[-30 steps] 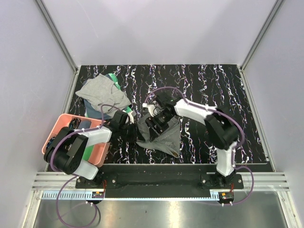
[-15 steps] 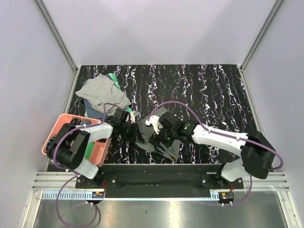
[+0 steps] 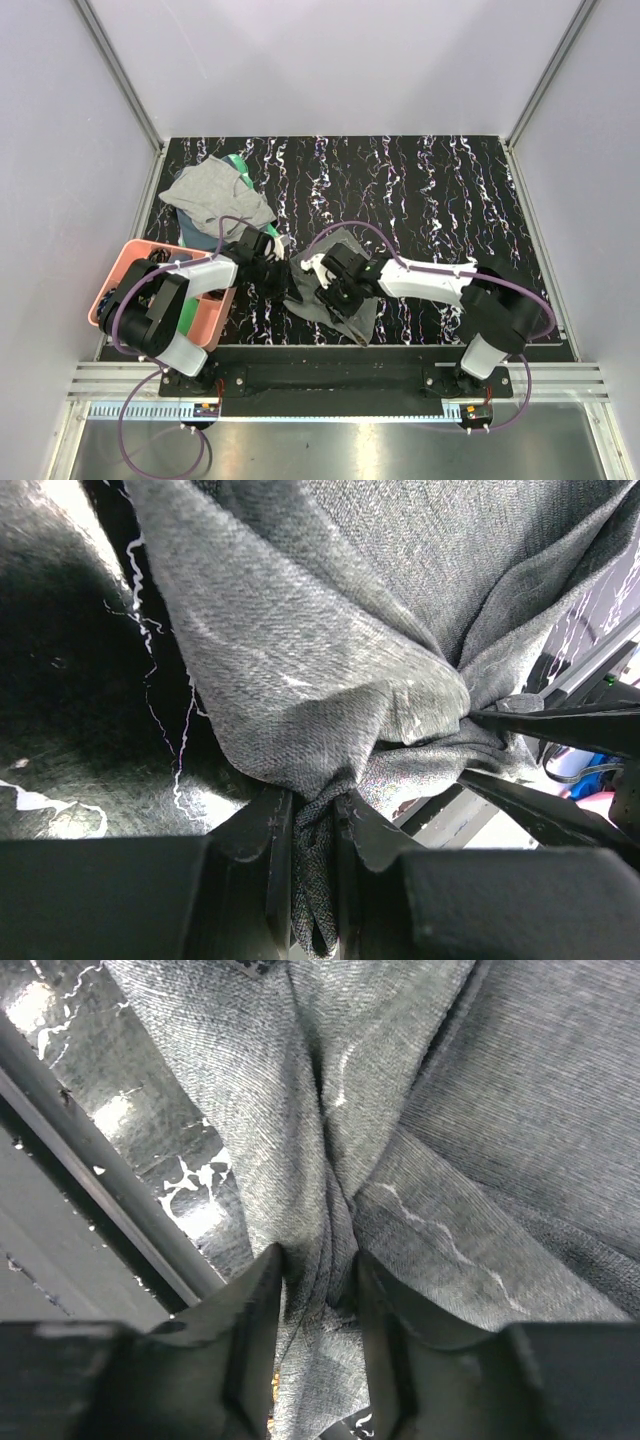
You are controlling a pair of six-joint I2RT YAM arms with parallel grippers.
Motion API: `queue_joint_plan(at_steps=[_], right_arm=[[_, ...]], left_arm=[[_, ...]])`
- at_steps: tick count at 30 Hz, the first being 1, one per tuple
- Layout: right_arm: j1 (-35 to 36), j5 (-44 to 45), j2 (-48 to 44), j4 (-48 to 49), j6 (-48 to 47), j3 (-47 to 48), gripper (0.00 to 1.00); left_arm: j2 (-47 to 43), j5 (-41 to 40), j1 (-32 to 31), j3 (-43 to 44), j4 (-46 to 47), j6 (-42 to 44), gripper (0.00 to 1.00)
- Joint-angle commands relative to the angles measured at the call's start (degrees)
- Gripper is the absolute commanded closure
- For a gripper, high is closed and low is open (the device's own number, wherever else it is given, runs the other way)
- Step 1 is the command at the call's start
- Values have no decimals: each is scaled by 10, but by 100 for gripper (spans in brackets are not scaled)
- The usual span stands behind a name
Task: Fold the napkin, place the utensils inside, and roll it up
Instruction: Roll the napkin with the utensil
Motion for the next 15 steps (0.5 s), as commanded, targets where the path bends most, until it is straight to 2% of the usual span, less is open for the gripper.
queue_joint_plan(at_steps=[1,5,6,8,9,11,12,15], right_arm=[[2,-37,27,-26,4,33,65],[-15,-83,54,-44,3,47,73],[-30,-99,58,-46,3,50,76],[-49,-152,73,-50,3,53,82],[-58,-168,78,-53,2,56,83],[-81,-210,96,-60,1,63,83],[-88,-225,102,-61,-1,70,83],[-106,-276,126,-65,-4,85,84]], left_arm=[[-4,7,4,18,-17,22,100],[-15,2,7,29,-24,25,96],[-18,0,9,32,-27,26,85],[-26,-5,11,39,-36,32,80],[-28,-6,12,42,-38,33,71],[-33,-9,13,45,-44,36,61],[-36,-10,14,46,-46,37,51],[-47,-11,15,45,-47,42,36]])
